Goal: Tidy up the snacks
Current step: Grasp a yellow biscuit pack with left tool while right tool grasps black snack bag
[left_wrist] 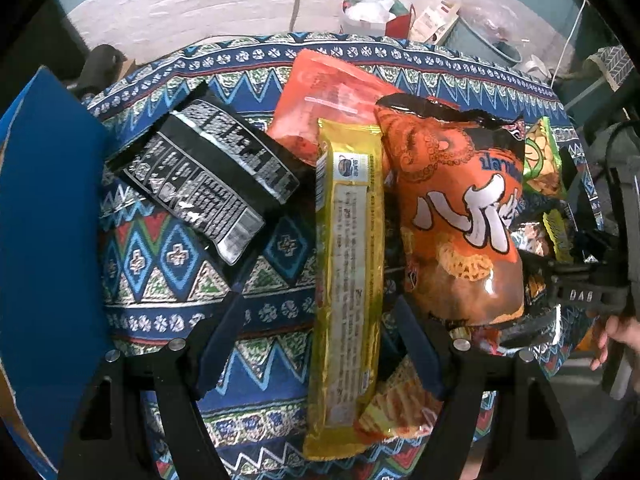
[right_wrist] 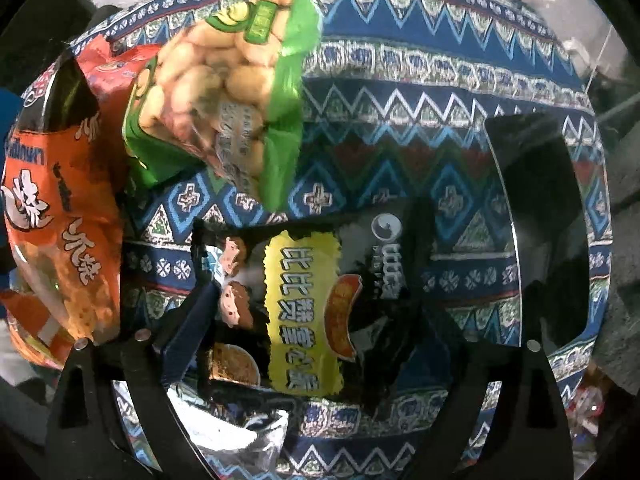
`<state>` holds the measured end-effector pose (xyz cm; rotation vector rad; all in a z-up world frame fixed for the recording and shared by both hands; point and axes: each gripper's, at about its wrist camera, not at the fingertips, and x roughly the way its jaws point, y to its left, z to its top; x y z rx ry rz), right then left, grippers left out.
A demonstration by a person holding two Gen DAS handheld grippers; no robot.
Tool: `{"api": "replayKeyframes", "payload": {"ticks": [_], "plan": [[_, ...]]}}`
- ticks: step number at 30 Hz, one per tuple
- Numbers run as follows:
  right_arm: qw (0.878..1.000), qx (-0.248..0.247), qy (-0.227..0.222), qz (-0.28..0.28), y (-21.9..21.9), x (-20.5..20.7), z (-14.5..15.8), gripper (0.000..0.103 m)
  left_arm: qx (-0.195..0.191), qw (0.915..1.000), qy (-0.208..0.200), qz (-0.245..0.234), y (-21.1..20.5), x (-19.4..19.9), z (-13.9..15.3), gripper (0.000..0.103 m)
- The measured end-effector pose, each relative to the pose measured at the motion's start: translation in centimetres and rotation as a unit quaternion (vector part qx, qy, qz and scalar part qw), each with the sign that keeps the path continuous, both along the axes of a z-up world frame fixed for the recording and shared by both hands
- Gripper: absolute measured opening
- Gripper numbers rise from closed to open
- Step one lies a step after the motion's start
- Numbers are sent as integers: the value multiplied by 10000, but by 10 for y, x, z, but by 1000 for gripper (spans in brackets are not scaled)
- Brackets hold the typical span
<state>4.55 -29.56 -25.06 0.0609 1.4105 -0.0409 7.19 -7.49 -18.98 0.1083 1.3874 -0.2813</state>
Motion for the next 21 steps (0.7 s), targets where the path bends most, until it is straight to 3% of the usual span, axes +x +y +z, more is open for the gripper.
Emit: {"api": "replayKeyframes", "payload": {"ticks": [4, 5, 6, 7, 9, 14, 21], "plan": [[9993, -217, -89, 305, 15, -6, -3, 85, -24, 10000, 25, -23, -5, 3, -7, 78], [9990, -220, -171, 352, 16, -7, -1, 72, -34, 10000, 30, -44, -7, 4, -8, 78], [9988, -214, -232, 373, 16, -8, 1, 51, -38, 10000, 36, -66, -9, 4, -9, 77], [9989, -160, -263, 361, 15, -8, 3, 39, -54, 9999, 47, -109, -12, 4, -11, 72], [9990, -127, -265, 343, 13, -8, 3, 28, -36, 9998, 86, -193, -14, 3, -16, 63], [9986, -172, -363, 331, 3, -11, 14, 26, -13, 9995, 189, -257, -20, 2, -26, 33], [9981, -25, -550, 280, -8, -10, 46, 26, 109, 9995, -42, -298, -18, -7, -17, 32]]}}
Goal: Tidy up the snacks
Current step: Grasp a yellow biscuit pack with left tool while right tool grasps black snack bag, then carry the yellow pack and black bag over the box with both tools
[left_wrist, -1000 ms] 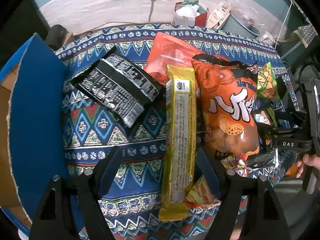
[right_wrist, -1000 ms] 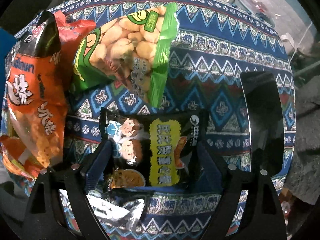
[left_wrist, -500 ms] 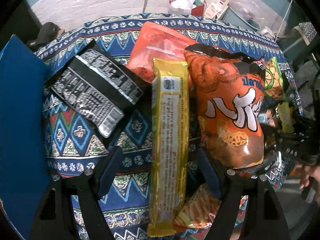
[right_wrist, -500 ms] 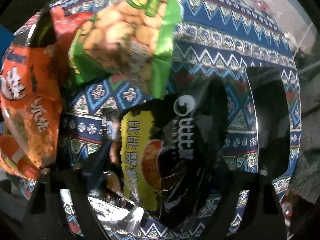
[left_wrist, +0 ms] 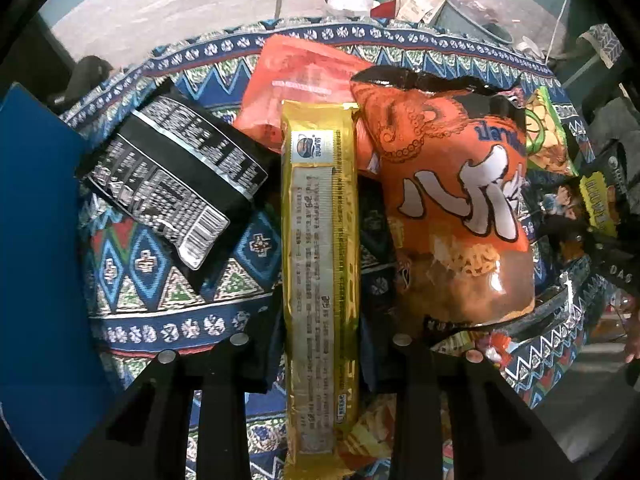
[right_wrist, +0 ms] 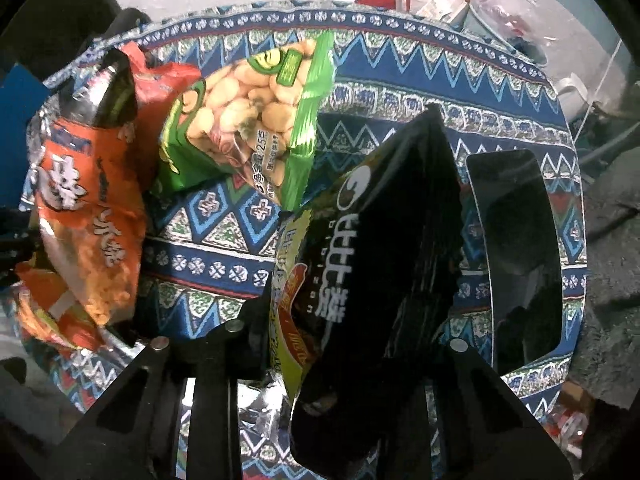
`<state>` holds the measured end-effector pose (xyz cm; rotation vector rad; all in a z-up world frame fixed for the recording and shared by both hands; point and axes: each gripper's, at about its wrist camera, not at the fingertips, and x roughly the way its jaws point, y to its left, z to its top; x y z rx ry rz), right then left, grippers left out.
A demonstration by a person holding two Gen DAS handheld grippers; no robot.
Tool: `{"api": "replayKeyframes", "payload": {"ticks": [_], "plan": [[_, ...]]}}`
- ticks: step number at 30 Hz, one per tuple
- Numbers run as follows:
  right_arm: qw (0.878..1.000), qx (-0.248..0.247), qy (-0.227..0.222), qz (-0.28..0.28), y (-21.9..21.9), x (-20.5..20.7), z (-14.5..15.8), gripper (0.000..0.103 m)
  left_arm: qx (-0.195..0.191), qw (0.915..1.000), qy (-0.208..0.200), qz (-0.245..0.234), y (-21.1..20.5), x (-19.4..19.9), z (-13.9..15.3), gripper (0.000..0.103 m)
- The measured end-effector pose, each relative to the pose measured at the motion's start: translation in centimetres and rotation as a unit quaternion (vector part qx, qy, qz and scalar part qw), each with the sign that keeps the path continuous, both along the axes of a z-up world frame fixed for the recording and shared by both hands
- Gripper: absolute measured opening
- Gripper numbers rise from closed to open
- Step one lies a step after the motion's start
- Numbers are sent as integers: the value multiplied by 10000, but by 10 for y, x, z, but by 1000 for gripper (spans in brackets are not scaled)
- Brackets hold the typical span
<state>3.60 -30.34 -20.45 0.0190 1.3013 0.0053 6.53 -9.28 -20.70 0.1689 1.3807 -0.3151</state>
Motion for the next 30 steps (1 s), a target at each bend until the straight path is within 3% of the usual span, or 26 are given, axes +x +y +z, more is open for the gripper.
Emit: {"api": "replayKeyframes", "payload": {"ticks": [11, 30], "plan": [[9981, 328, -516, -3, -3, -23, 62, 26, -52, 9985, -543, -12, 10, -14, 49, 32], [9891, 513, -1341, 327, 49, -35, 108, 26, -282, 9897, -1402, 91, 53, -42, 120, 30]]}}
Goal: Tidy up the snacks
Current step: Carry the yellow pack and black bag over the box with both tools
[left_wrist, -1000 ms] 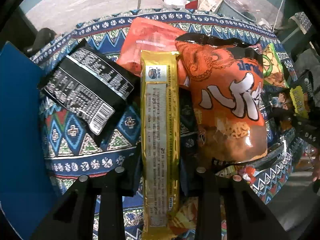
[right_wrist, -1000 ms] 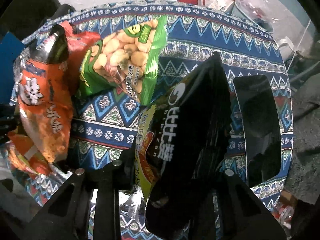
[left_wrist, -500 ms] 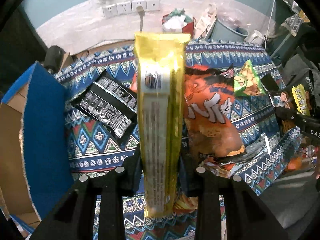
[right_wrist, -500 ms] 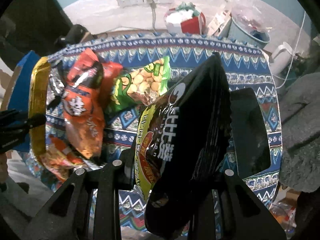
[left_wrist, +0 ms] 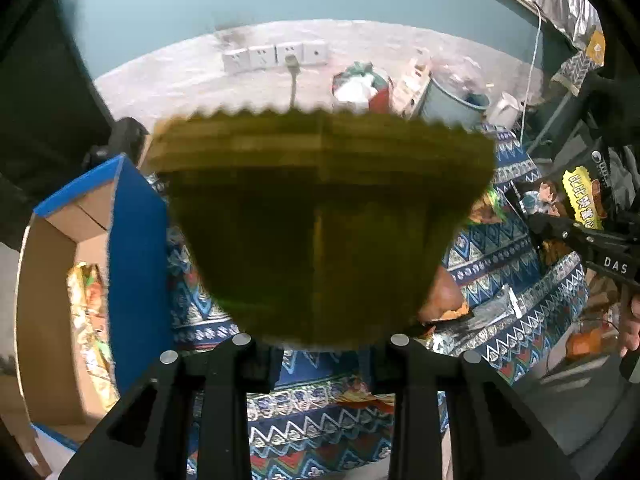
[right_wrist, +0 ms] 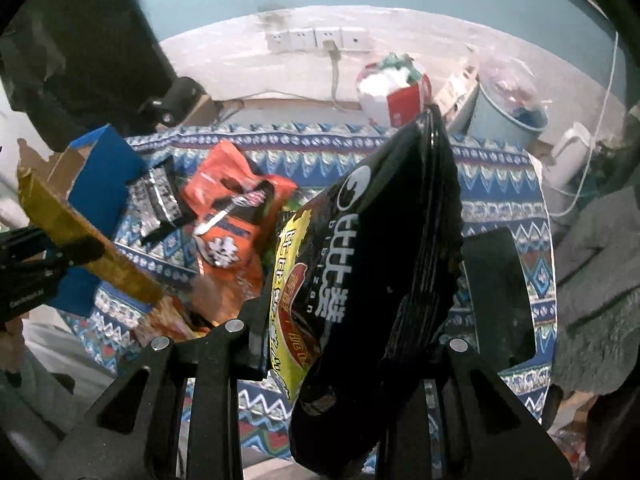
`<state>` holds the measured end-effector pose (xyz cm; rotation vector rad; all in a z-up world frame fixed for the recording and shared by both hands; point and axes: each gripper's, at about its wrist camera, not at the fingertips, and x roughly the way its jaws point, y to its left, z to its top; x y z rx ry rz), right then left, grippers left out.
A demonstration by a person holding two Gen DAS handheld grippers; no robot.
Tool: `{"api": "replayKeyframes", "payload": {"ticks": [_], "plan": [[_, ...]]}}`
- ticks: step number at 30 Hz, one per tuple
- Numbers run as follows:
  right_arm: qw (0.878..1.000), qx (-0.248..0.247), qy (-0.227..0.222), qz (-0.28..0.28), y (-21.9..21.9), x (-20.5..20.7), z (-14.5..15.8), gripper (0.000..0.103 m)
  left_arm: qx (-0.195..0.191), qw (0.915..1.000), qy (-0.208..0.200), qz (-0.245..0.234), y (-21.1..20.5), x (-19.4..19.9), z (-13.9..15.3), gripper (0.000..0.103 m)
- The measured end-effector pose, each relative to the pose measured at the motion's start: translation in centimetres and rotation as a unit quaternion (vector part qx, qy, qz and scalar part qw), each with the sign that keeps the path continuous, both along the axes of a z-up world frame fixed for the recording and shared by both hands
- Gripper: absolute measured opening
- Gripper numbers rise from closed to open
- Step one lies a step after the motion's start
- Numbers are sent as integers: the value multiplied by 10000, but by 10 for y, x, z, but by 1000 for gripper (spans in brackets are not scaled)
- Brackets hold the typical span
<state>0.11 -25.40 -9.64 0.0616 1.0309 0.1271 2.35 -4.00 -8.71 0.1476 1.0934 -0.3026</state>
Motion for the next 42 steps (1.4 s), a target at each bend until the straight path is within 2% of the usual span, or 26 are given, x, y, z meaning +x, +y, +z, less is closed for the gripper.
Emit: {"api": "replayKeyframes", "payload": {"ticks": [11, 22, 36, 42], "plan": [[9992, 66, -253, 306, 36, 11, 19, 26, -95, 9988, -487, 51, 14, -9, 36, 30], [9962, 182, -517, 680, 85, 25, 47, 26, -321, 9943, -954, 362, 47, -16, 72, 30], [9899, 361, -669, 1196, 161, 52, 69, 26, -681, 9833, -1441, 880, 103, -24, 114, 30], [9861, 424, -695, 1447, 197, 60, 75, 26, -724, 9769, -1639, 1161, 130, -27, 126, 30]]}}
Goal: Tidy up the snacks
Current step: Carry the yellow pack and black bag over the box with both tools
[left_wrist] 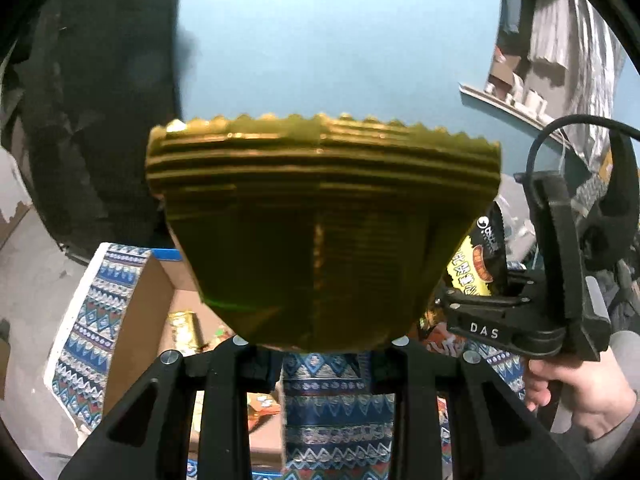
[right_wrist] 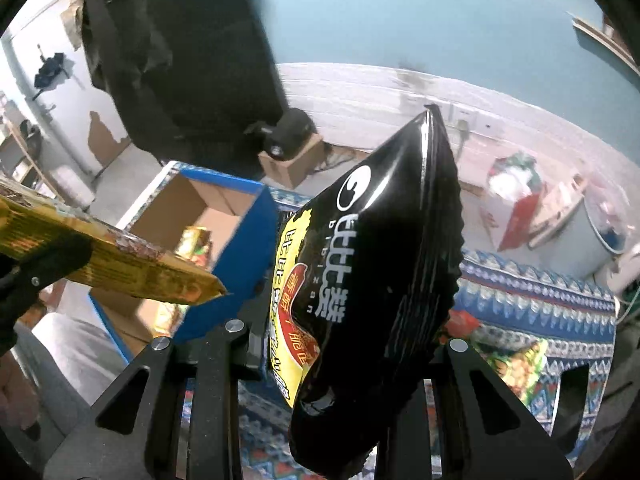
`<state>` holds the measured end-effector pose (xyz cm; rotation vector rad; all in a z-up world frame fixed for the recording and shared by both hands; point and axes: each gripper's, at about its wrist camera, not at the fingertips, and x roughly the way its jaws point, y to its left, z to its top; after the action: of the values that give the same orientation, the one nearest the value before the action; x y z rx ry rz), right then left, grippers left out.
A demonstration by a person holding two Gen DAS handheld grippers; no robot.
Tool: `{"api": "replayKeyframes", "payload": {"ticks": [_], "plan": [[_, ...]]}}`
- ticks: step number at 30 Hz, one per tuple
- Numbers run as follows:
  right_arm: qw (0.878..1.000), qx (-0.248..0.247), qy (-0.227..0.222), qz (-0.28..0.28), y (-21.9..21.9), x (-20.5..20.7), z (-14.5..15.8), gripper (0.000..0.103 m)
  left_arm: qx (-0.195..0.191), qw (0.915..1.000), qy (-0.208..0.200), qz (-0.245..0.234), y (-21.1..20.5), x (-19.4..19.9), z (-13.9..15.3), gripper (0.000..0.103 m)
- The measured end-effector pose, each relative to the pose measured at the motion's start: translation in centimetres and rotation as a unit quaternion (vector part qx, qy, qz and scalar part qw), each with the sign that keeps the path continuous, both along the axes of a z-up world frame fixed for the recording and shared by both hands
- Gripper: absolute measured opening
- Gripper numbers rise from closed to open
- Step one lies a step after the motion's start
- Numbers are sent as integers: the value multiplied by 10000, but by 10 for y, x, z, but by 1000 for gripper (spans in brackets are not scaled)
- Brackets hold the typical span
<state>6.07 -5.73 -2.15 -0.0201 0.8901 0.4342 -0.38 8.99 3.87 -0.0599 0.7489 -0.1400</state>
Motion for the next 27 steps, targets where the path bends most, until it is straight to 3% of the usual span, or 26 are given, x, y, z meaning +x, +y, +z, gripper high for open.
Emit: {"api": "replayKeyframes", "payload": {"ticks": [16, 27], "plan": [[9973, -139, 188, 698, 95, 19, -16, 26, 81, 9947, 316, 977, 89, 0, -37, 30], [9932, -255, 511, 1019, 142, 31, -42, 26, 73, 9865, 940, 1342, 129, 5, -75, 30]]}}
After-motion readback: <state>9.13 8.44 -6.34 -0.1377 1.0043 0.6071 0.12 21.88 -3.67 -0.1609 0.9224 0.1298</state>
